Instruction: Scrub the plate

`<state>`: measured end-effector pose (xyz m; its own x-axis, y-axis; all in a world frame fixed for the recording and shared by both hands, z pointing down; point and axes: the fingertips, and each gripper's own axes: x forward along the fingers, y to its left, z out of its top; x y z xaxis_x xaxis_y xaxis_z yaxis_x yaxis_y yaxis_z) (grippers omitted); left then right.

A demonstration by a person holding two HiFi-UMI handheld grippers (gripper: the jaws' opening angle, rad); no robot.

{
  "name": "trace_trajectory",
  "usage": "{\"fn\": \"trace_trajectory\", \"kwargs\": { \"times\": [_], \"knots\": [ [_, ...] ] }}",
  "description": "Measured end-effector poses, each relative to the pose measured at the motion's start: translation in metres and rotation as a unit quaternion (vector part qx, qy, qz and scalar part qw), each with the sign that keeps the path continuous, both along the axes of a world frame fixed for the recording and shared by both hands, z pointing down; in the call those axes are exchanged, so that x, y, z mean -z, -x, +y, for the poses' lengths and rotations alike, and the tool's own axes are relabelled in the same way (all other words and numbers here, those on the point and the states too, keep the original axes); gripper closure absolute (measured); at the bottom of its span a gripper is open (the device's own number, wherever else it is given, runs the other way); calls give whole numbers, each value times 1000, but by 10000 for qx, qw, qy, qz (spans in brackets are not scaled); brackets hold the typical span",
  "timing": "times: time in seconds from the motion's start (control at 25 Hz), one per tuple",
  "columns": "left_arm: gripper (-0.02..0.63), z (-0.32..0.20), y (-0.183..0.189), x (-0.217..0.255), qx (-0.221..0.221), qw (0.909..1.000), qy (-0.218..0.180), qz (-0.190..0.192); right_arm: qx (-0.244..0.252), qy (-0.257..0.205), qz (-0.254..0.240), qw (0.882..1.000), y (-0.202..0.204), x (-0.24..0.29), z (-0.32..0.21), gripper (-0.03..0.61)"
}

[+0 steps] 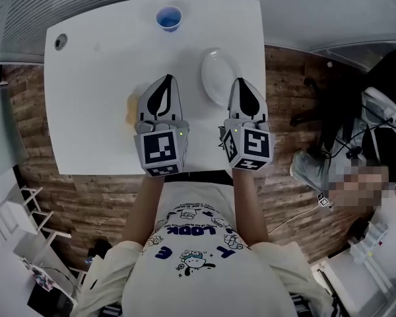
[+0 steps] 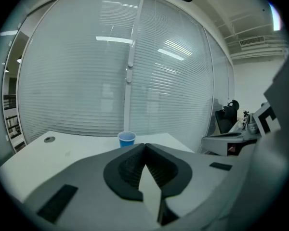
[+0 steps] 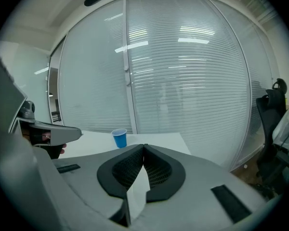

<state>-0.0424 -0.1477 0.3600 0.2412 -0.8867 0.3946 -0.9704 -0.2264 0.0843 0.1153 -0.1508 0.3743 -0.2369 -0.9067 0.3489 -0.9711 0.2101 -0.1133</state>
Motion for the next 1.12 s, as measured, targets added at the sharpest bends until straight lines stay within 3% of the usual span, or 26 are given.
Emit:
{"fn": "trace_trajectory", "kwargs": {
  "times": [0.24,0.4,0.48,0.64,0.8,1.12],
  "knots": [
    [584,3,20,-6,155,9999,26,25,200,78,-27,9998,28,-8,-1,584],
    [583,11,40,-5,314,9991,46,-296,322,135,-28,9994,41,-12,0,584],
    [552,18,53,-8,401,9982,141,-429,368,146,-30,9992,47,-12,0,584],
    [542,28,78,-23,717,9961,407,-304,496,175,-48,9986,63,-14,-2,584],
    [480,35,92,-33,873,9936,605,-388,710,220,-27,9972,80,-17,-2,584],
    [399,55,104,-58,756,9892,1161,-487,1004,304,-29,9945,108,-23,1,584]
  ]
}}
